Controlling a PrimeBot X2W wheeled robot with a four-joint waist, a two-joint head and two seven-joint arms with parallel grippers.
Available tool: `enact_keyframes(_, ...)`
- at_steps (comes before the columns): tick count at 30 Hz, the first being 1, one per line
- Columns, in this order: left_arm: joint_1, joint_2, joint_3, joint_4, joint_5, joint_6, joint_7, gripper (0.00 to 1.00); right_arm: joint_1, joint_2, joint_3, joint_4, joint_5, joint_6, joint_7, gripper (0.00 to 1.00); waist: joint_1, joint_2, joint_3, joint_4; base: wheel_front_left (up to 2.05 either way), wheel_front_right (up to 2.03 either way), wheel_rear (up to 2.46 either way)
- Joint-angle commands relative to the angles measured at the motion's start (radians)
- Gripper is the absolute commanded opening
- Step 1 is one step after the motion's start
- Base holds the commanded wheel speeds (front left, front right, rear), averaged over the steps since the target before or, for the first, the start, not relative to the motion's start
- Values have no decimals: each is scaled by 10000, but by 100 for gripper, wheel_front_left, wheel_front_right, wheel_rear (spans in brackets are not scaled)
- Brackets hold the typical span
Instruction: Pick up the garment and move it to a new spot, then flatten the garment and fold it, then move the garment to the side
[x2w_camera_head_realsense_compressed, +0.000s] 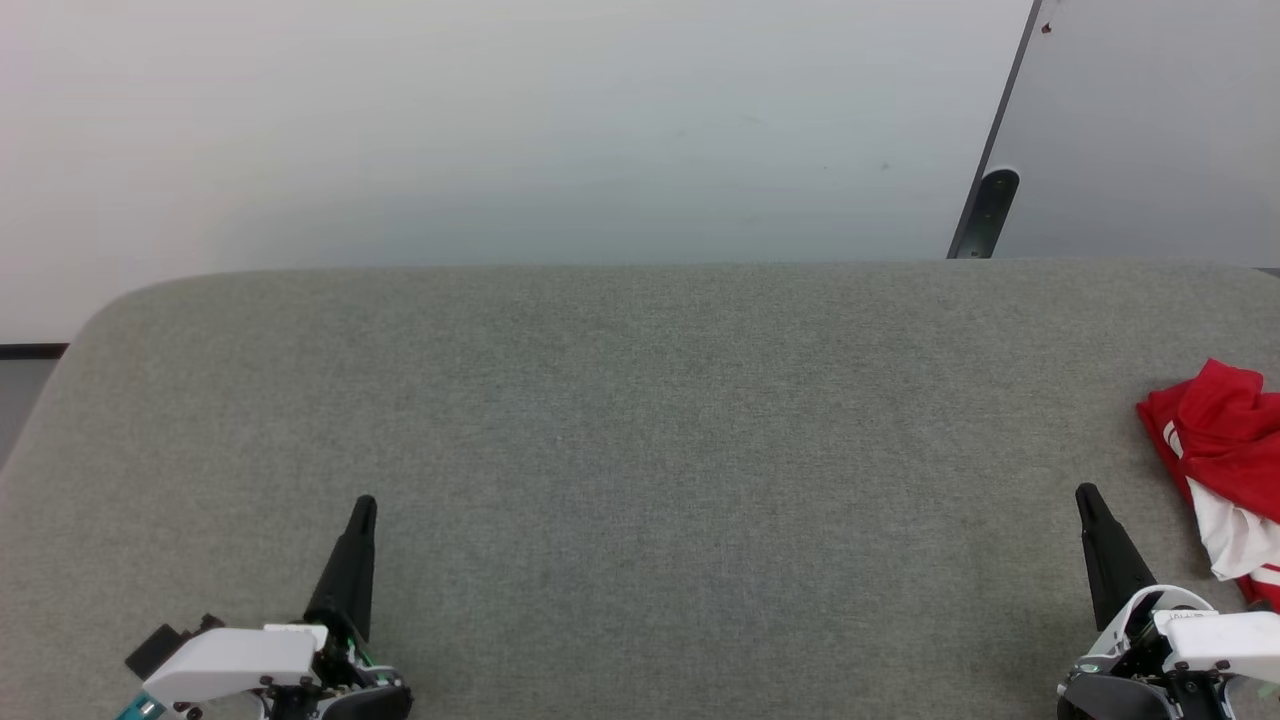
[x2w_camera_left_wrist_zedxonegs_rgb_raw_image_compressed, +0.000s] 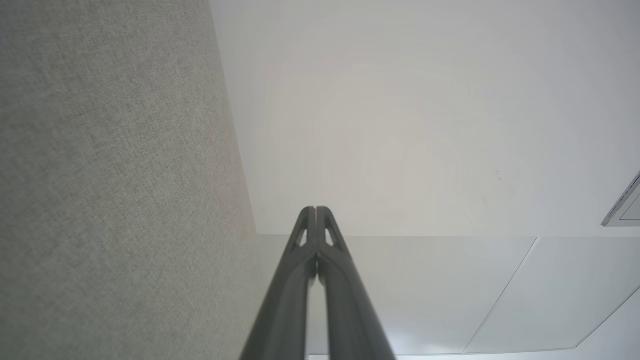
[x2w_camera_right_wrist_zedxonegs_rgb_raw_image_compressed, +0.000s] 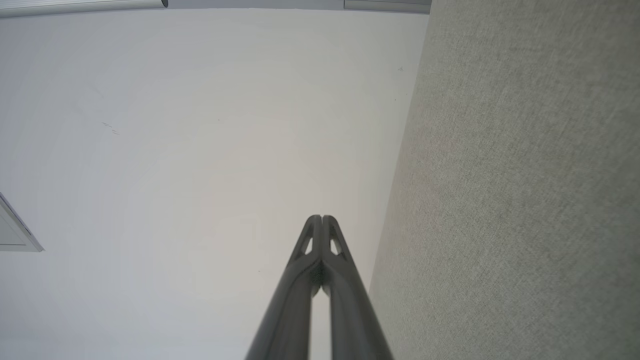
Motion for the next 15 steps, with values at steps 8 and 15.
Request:
enact_keyframes(8, -79, -4, 17, 7, -35, -64, 24, 0, -33, 20, -3, 8, 42, -7, -23, 0, 0, 0, 0, 0, 0, 0, 0)
enact_keyframes(15, -79, -4, 16, 6, -35, -65, 24, 0, -33, 20, -3, 8, 42, -7, -23, 0, 0, 0, 0, 0, 0, 0, 0)
